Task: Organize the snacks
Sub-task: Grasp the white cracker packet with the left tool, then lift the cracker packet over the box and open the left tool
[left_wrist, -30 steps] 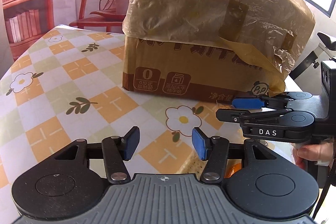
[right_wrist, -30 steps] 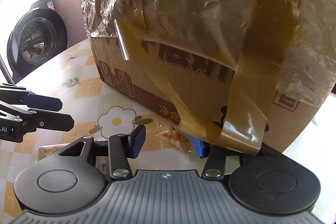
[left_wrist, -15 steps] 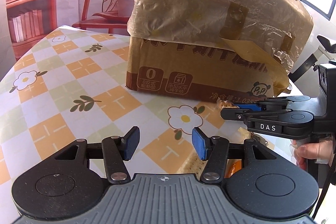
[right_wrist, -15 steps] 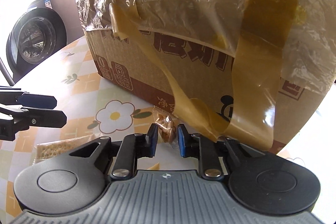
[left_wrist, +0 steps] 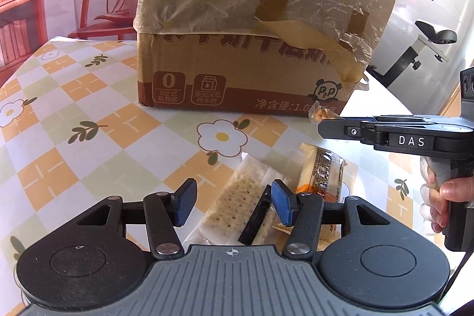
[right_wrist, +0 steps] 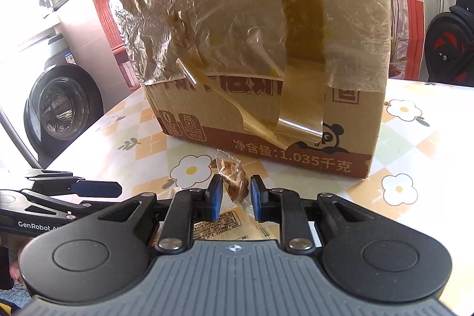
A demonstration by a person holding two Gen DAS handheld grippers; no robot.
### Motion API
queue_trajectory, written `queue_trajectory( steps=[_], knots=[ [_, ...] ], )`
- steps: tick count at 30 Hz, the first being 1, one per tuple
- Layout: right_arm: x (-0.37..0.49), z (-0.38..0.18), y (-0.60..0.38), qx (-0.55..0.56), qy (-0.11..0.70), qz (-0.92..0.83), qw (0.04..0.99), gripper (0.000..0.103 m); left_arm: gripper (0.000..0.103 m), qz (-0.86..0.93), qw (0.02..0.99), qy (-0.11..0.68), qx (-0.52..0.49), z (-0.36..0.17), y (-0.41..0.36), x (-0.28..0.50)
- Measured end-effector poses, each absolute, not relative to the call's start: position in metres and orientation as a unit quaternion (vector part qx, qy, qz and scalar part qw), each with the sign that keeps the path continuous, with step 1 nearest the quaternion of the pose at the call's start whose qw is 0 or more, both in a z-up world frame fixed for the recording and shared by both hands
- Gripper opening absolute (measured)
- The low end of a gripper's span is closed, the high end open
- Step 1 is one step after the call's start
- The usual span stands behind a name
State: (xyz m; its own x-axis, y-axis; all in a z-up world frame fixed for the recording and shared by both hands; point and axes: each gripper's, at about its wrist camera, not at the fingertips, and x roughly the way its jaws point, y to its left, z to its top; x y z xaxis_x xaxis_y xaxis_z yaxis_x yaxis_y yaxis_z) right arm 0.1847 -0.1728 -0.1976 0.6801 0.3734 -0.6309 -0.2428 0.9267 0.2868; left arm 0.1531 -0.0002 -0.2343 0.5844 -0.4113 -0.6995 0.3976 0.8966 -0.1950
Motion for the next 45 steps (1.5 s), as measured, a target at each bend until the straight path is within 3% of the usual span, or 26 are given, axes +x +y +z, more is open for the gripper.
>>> queue_trajectory(
  steps=[10,24,33,45],
  knots=[
    [0.179,-0.197,-0.163,0.094,0.358,0.171,0.913,0.021,0.059,-0.232,0.885,0.401,0.045,-0.249,-0.022,0.155],
    [0.173,-0.191,-0.158,0.091,0.343,0.180,0.918,0.021,0.051,-0.192,0.907,0.374,-0.022,-0.231,0.005,0.141],
    [0.169,-0.164,-0.158,0.094,0.303,0.187,0.930,0.022,0.051,-0.170,0.934,0.314,-0.031,-0.189,0.014,0.138],
    [0.195,-0.072,-0.155,0.070,0.190,0.210,0.957,0.022,0.051,-0.184,0.965,0.185,-0.036,-0.081,0.006,0.173]
  ],
)
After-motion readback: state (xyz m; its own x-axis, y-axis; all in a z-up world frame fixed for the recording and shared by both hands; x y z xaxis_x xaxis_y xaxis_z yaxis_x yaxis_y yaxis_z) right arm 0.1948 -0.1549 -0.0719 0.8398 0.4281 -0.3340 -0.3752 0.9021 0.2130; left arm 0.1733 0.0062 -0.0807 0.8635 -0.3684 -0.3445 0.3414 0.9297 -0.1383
